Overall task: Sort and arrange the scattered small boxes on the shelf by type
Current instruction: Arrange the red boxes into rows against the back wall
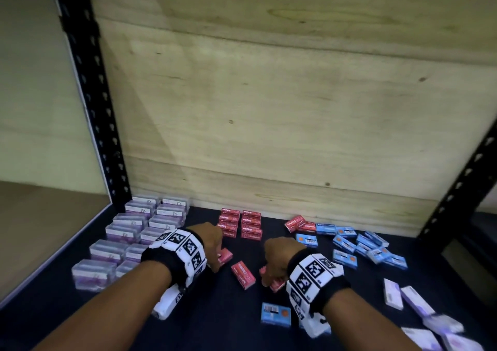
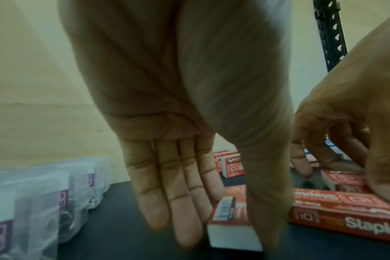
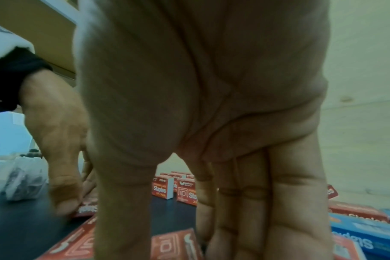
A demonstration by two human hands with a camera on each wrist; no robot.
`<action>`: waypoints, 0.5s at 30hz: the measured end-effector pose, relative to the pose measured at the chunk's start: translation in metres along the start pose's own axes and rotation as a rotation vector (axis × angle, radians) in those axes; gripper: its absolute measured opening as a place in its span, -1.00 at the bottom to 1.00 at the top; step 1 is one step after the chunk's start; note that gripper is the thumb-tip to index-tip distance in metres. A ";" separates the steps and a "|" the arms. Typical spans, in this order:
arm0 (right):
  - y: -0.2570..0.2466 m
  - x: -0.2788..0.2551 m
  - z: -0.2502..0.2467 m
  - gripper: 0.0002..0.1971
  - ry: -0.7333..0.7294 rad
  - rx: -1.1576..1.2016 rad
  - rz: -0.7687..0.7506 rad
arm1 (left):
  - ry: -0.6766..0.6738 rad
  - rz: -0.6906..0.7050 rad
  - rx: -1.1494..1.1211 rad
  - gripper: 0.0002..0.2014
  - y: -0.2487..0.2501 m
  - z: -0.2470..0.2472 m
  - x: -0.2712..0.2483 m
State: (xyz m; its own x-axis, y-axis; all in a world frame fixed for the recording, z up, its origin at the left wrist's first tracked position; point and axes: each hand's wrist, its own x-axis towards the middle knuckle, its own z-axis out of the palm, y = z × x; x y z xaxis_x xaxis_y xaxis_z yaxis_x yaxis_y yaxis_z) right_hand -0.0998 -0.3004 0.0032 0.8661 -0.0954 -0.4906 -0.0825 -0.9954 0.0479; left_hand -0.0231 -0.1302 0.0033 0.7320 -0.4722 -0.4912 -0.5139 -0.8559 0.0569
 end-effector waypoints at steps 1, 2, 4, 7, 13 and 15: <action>0.001 0.000 -0.001 -0.55 0.016 -0.003 0.005 | -0.004 -0.003 -0.015 -0.61 -0.001 -0.001 0.000; 0.002 0.000 -0.002 -0.51 0.036 -0.007 0.011 | 0.007 -0.010 -0.031 -0.65 -0.003 -0.002 -0.001; 0.004 0.001 -0.002 -0.48 0.048 -0.005 0.014 | 0.039 -0.027 -0.077 -0.71 -0.006 -0.005 -0.003; 0.006 0.002 -0.003 -0.53 0.031 0.025 -0.001 | 0.066 -0.017 -0.113 -0.74 -0.010 -0.007 -0.005; 0.010 0.005 0.003 -0.60 0.059 0.082 -0.017 | 0.071 -0.005 -0.097 -0.74 -0.011 -0.005 -0.005; 0.015 0.005 0.003 -0.61 0.062 0.071 -0.018 | 0.073 -0.023 -0.071 -0.74 -0.010 -0.004 -0.004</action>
State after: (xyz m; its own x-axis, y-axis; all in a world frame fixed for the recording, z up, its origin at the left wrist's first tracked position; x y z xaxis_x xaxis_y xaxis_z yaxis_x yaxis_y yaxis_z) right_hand -0.0984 -0.3158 -0.0011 0.8966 -0.0791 -0.4357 -0.0993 -0.9948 -0.0238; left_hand -0.0190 -0.1206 0.0082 0.7751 -0.4639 -0.4289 -0.4654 -0.8784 0.1090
